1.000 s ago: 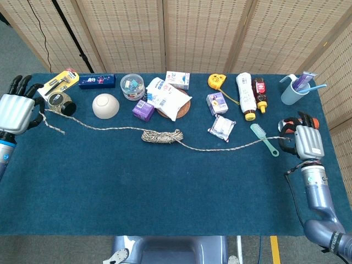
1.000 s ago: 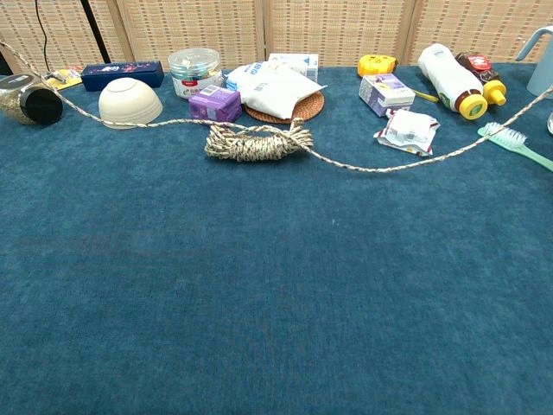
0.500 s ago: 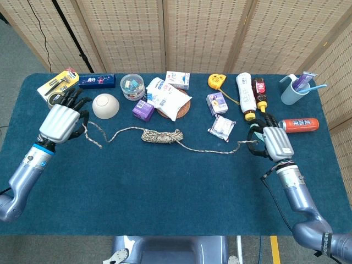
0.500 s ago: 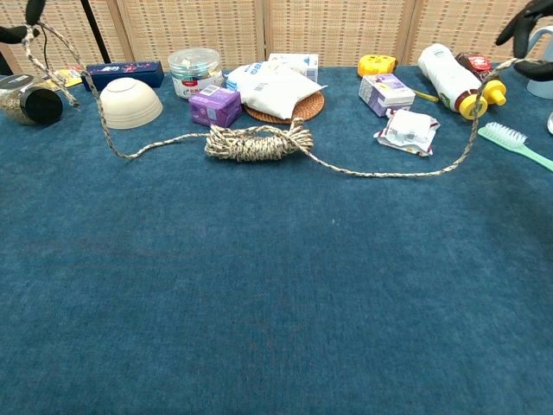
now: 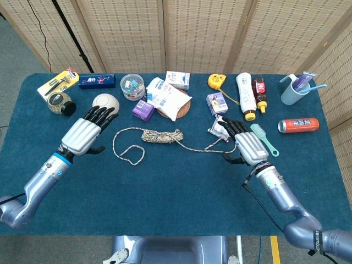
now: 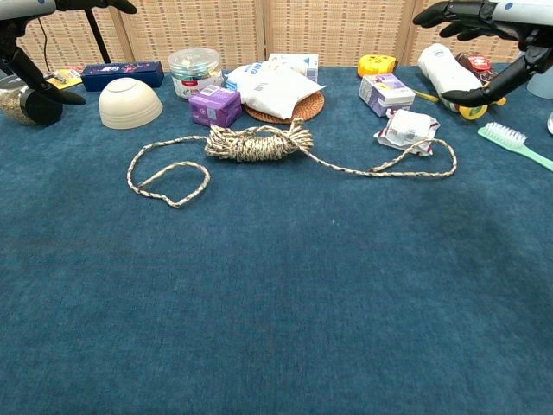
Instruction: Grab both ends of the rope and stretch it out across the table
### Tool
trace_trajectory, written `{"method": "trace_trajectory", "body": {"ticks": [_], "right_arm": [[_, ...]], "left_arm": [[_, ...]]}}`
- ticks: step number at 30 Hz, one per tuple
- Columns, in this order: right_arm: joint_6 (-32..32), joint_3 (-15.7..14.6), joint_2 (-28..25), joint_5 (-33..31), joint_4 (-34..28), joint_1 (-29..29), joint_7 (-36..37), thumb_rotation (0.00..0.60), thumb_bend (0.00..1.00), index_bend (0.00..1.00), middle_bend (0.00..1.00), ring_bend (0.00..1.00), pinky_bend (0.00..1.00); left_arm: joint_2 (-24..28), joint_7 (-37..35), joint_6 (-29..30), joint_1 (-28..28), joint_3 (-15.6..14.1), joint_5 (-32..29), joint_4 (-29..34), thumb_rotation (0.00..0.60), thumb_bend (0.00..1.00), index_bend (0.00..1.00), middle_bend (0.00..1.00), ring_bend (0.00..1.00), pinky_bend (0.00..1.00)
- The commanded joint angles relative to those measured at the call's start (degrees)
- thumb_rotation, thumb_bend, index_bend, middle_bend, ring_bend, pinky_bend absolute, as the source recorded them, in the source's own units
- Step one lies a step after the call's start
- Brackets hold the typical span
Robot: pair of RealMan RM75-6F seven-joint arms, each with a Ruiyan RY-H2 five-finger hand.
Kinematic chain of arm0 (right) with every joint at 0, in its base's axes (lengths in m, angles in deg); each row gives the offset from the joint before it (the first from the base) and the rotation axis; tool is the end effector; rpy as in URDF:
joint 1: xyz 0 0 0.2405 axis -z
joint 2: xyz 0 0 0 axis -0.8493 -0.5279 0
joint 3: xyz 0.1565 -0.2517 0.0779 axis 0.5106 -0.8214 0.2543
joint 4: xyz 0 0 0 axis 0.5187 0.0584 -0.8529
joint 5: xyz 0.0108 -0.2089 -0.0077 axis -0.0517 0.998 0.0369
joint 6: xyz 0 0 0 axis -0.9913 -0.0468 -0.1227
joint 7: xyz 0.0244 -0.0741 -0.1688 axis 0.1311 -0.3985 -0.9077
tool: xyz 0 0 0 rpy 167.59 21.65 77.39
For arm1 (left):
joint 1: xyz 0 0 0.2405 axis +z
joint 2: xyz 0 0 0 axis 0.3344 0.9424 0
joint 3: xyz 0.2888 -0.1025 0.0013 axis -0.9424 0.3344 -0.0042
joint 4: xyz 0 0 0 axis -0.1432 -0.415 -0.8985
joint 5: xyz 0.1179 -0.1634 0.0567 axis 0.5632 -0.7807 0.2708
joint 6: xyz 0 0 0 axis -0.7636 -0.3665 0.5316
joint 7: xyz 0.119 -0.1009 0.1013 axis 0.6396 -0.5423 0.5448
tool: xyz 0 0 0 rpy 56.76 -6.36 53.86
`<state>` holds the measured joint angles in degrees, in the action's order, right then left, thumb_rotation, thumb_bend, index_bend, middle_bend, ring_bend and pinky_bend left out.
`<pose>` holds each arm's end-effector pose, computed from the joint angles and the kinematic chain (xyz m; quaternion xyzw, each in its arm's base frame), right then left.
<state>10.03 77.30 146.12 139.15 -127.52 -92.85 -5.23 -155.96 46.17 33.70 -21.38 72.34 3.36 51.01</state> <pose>-0.1977 -0.4100 0.0911 0.6629 -0.4556 0.4621 0.3734 -0.1949 0.4268 0.1120 -0.7713 -0.2819 -0.3786 0.4270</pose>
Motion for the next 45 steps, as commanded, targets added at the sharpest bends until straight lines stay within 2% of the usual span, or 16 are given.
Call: {"method": "trace_trajectory", "body": {"ticks": [1,7,9,13,17,23,31,45], "right_arm": [[-0.3,-0.2,-0.7,-0.3,-0.3,0.2,-0.1,0.492,0.30,0.00,0.00,0.00,0.00],[-1.5,-0.5,-2.3,-1.0,-0.7,1.2,0.0,0.481,0.29,0.00,0.00,0.00,0.00],[-1.9,-0.6,-2.9,-1.4,-0.8,1.7,0.2,0.498,0.29,0.00,0.00,0.00,0.00],[-3.3,-0.9,-4.6,-1.9,-1.0,3.2,1.0,0.596,0.29,0.00,0.00,0.00,0.00],[-5.8,-1.2,-6.2,-1.9,-0.5,5.1,1.3,0.600,0.29,0.00,0.00,0.00,0.00],[-13.2,-2.1,-6.5,-0.2,1.8,8.6,-2.4,0.600,0.29,0.09,0.00,0.00,0.00],[-17.5,-3.9,-7.5,-1.6,2.1,12.3,-8.3,0.600,0.29,0.27,0.06,0.00,0.00],[-24.8,-8.8,-8.9,-1.6,-2.0,20.4,-14.1,0.600,0.29,0.36,0.16,0.03,0.00]], "left_arm": [[1.1,0.8,-0.5,0.1,-0.1,-1.3,1.1,0.600,0.15,0.00,0.00,0.00,0.00],[2.3,1.6,1.1,1.7,0.0,-3.4,2.0,0.600,0.15,0.00,0.00,0.00,0.00],[3.0,1.8,1.9,2.5,0.0,-4.3,2.5,0.600,0.15,0.01,0.00,0.00,0.00],[4.8,2.4,5.1,5.5,-0.2,-6.6,4.0,0.600,0.15,0.13,0.02,0.00,0.00],[6.1,2.2,8.1,8.5,-0.7,-8.0,4.5,0.600,0.15,0.22,0.06,0.00,0.00],[8.4,2.2,12.7,13.4,-2.2,-9.2,4.8,0.600,0.15,0.22,0.07,0.00,0.00],[9.6,2.7,18.4,18.9,-3.8,-9.7,6.1,0.600,0.15,0.25,0.09,0.00,0.00],[10.6,1.3,25.6,27.5,-8.6,-3.9,11.0,0.600,0.15,0.30,0.11,0.00,0.00]]}}
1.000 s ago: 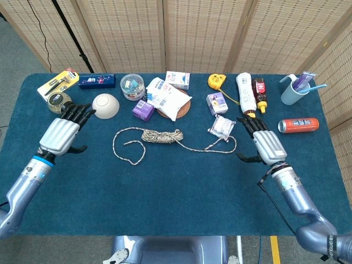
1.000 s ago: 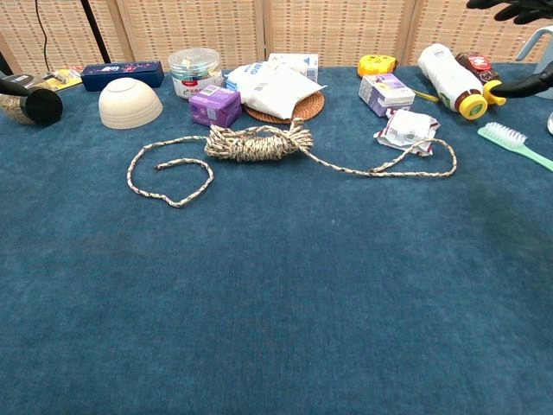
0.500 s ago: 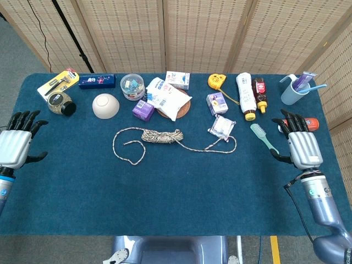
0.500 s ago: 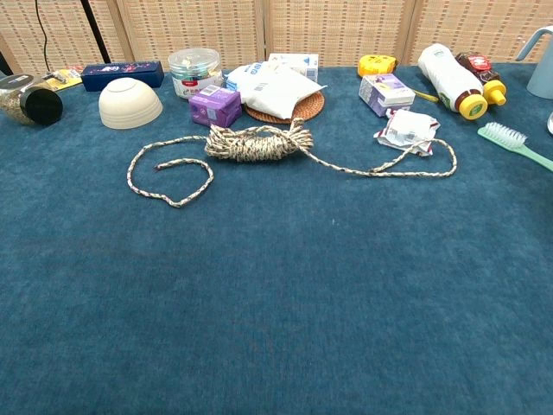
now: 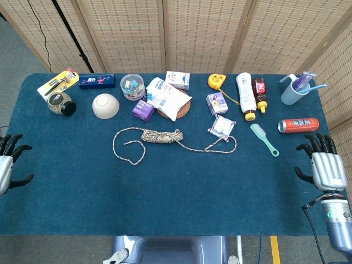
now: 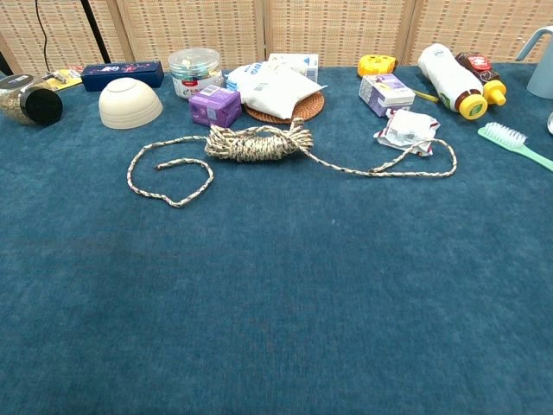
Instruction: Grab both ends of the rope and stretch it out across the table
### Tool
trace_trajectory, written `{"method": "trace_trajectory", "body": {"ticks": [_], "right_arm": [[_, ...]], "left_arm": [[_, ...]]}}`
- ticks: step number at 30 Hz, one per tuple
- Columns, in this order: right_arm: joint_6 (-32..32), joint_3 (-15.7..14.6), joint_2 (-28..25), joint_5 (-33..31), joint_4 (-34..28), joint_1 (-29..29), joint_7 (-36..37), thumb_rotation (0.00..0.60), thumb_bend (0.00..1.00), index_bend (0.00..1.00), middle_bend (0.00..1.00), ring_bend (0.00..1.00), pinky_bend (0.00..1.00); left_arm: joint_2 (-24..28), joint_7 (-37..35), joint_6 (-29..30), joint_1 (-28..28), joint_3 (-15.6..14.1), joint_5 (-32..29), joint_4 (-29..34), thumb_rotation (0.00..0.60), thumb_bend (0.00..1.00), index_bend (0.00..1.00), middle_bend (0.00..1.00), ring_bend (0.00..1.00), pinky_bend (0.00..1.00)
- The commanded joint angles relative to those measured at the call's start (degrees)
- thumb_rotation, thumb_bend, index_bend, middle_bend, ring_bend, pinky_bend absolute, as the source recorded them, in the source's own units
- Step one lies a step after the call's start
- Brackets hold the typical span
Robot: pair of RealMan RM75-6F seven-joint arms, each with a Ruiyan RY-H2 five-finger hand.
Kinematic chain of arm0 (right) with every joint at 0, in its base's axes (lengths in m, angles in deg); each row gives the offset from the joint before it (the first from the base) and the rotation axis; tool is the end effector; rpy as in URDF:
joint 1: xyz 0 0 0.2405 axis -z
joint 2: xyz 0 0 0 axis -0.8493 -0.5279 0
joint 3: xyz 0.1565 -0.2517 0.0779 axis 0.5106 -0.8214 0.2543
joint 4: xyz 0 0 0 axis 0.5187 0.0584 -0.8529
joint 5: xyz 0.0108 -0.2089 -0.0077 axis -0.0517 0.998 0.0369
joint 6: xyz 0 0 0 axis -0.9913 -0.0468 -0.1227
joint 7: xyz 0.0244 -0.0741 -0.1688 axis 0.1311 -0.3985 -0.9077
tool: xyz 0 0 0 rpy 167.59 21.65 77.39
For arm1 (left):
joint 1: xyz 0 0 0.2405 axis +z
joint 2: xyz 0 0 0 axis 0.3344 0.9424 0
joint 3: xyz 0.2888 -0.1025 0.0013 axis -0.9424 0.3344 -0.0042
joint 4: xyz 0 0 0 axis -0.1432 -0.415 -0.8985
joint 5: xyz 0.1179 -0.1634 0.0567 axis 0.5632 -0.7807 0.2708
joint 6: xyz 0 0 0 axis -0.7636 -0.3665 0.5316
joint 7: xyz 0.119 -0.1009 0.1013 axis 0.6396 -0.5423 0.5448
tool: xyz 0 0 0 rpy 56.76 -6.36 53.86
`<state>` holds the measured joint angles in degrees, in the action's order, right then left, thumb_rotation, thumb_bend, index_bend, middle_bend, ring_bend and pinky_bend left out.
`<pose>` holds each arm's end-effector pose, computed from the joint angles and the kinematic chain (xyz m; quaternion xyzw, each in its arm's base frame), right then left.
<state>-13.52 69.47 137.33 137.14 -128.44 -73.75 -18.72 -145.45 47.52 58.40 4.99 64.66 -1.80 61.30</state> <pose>-0.3385 -0.3066 0.1983 0.5840 -0.3790 0.3641 0.6186 -0.3389 0.2743 0.2157 -0.6156 -0.3795 -0.3389 0.6018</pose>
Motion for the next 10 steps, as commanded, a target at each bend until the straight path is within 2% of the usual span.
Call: {"method": "trace_trajectory", "body": {"ticks": [1,10], "right_arm": [[-1.7,-1.4,-0.2,0.5,-1.5,1.9,-1.0,0.600,0.29,0.36,0.16,0.03,0.00],[-5.0,-1.6,-1.4,1.1,-3.8,4.9,-2.0,0.600,0.29,0.38,0.17,0.03,0.00]], "left_arm": [[0.0,0.8,1.2,1.5,-1.2,1.6,0.9,0.600,0.15,0.30,0.11,0.00,0.00],[0.2,2.2,1.5,2.3,-0.9,3.6,2.7,0.600,0.15,0.31,0.12,0.00,0.00]]}}
